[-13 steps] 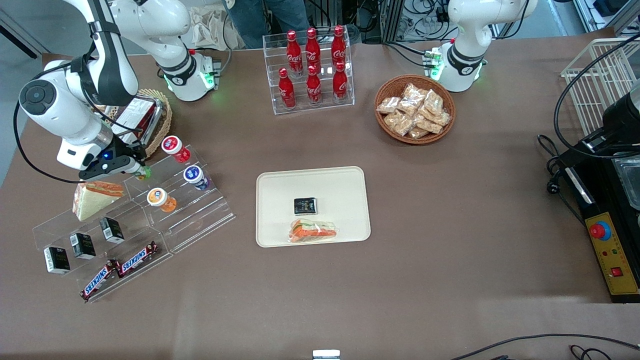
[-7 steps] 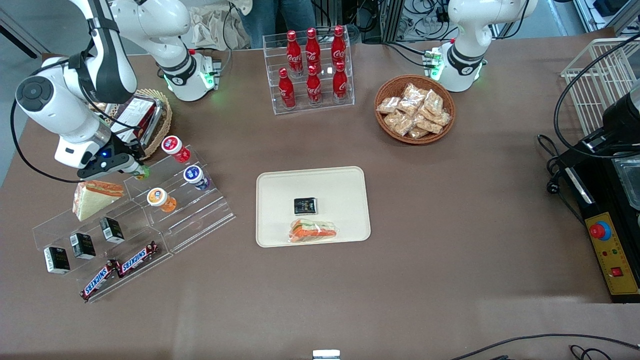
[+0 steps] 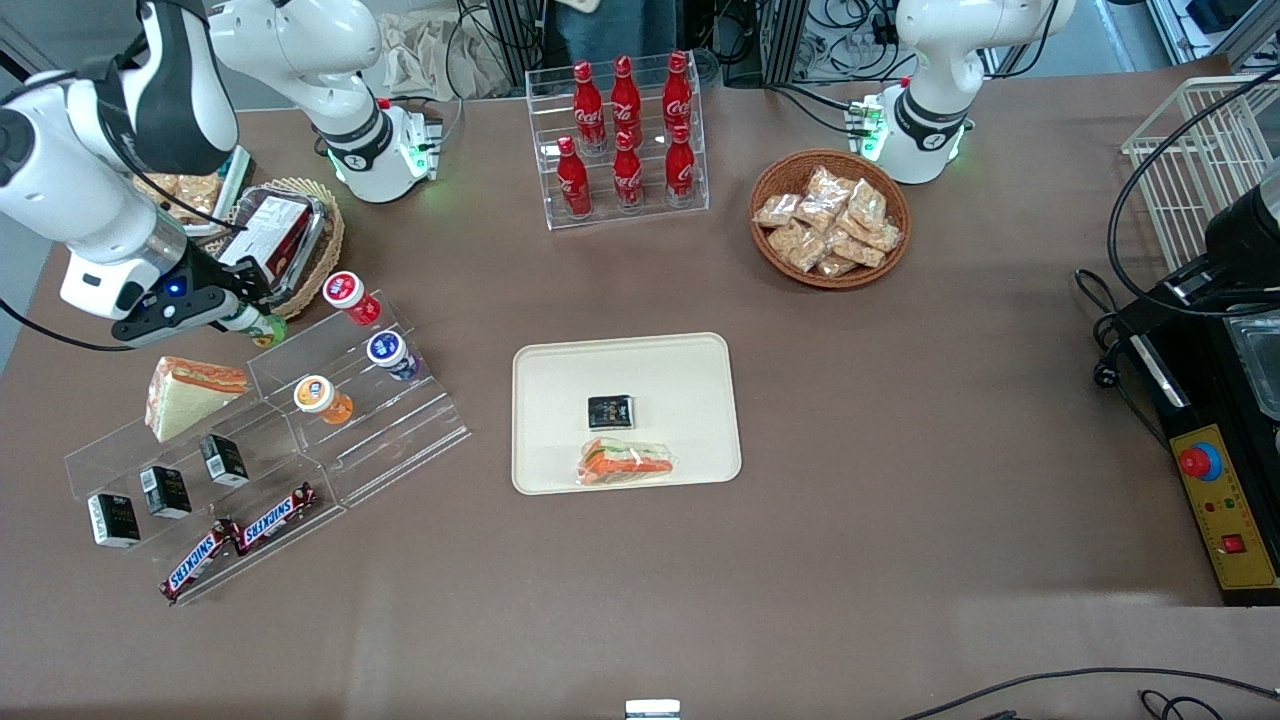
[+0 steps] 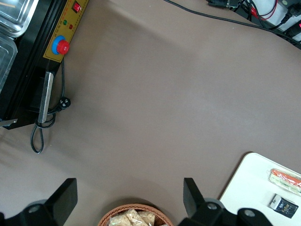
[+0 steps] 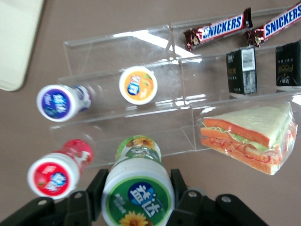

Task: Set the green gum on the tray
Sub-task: 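Lift the green-capped bottle out of the rack and carry it toward the tray, then lower the green-capped bottle onto the cream tray beside the black pack, then open the right gripper and withdraw it back toward the rack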

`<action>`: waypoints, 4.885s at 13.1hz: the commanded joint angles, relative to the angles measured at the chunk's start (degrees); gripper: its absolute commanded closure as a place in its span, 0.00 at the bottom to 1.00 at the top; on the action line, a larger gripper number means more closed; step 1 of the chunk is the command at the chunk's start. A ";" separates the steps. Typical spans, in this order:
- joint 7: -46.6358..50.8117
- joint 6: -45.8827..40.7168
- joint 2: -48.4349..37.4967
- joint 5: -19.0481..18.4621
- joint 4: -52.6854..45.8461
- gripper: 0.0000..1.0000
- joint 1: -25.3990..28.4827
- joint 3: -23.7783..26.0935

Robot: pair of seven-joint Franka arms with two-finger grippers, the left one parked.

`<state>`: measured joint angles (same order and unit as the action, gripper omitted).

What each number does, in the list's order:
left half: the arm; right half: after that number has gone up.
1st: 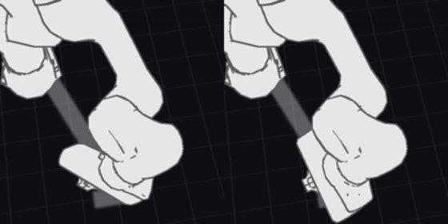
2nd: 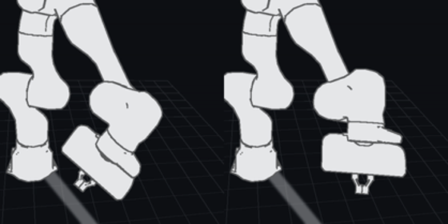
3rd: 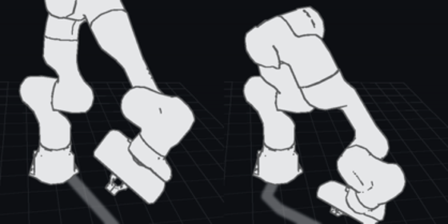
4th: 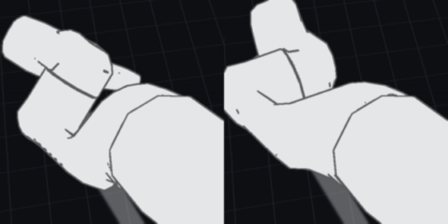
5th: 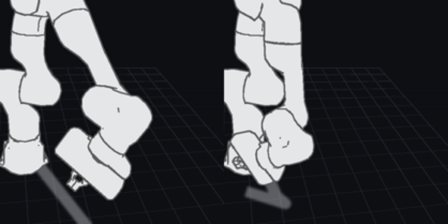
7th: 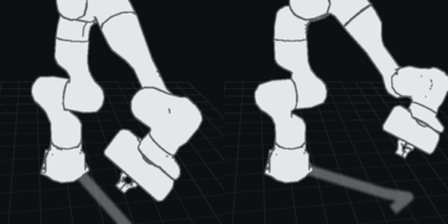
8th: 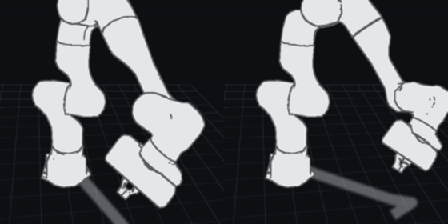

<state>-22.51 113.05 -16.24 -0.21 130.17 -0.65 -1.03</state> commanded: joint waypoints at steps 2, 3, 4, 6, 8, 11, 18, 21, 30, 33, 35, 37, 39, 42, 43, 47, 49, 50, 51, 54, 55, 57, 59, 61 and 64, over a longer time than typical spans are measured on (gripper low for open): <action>10.44 -5.64 0.86 1.26 -6.32 0.63 3.55 1.90; 13.69 -5.82 1.12 1.35 -7.12 0.63 4.16 3.74; 18.07 -5.74 1.82 1.35 -7.65 0.63 4.34 5.84; 27.73 -5.21 3.22 1.35 -8.61 0.63 6.53 8.67; 34.78 -5.21 6.21 1.35 -11.24 0.63 8.90 10.78; 42.87 -4.95 11.48 1.35 -14.50 0.63 12.41 11.05; 60.29 3.65 24.49 0.83 -18.64 0.63 16.47 15.61; 60.65 7.96 29.23 0.65 -18.64 0.63 16.47 15.88; 63.02 16.49 40.40 0.38 -20.04 0.63 19.46 15.62; 62.94 18.95 42.78 -0.75 -20.13 0.63 19.46 15.53; 63.02 19.57 43.66 -1.72 -20.13 0.63 19.46 15.53; 63.02 19.92 44.45 -1.81 -20.13 0.63 19.46 15.44; 63.11 20.80 44.98 -2.77 -20.13 0.62 19.81 15.44; 63.02 20.80 45.16 -2.96 -20.13 0.55 19.81 15.44; 62.94 20.89 45.16 -3.04 -20.13 0.26 19.81 15.44; 62.76 20.80 44.90 -7.44 -20.13 0.00 19.72 15.53; 62.24 20.37 43.58 -7.35 -20.13 0.00 19.29 15.53; 62.06 20.02 42.36 -7.09 -20.22 0.00 19.11 15.62; 61.97 18.19 40.69 -6.83 -20.74 0.00 19.11 15.62; 59.61 1.44 37.26 -6.13 -29.76 0.00 19.02 15.80; 57.68 -3.06 35.94 -4.12 -32.67 0.00 18.93 15.62; 49.71 -8.79 31.65 1.59 -34.63 0.00 15.53 14.66; 42.06 -13.27 26.72 3.11 -34.63 0.00 12.70 12.30; 35.20 -18.89 23.03 3.54 -34.72 0.00 10.95 7.56; 27.36 -22.34 19.59 3.38 -35.34 0.00 6.03 4.55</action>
<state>8.27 92.62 5.20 2.11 94.98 7.74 4.09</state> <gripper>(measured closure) 0.000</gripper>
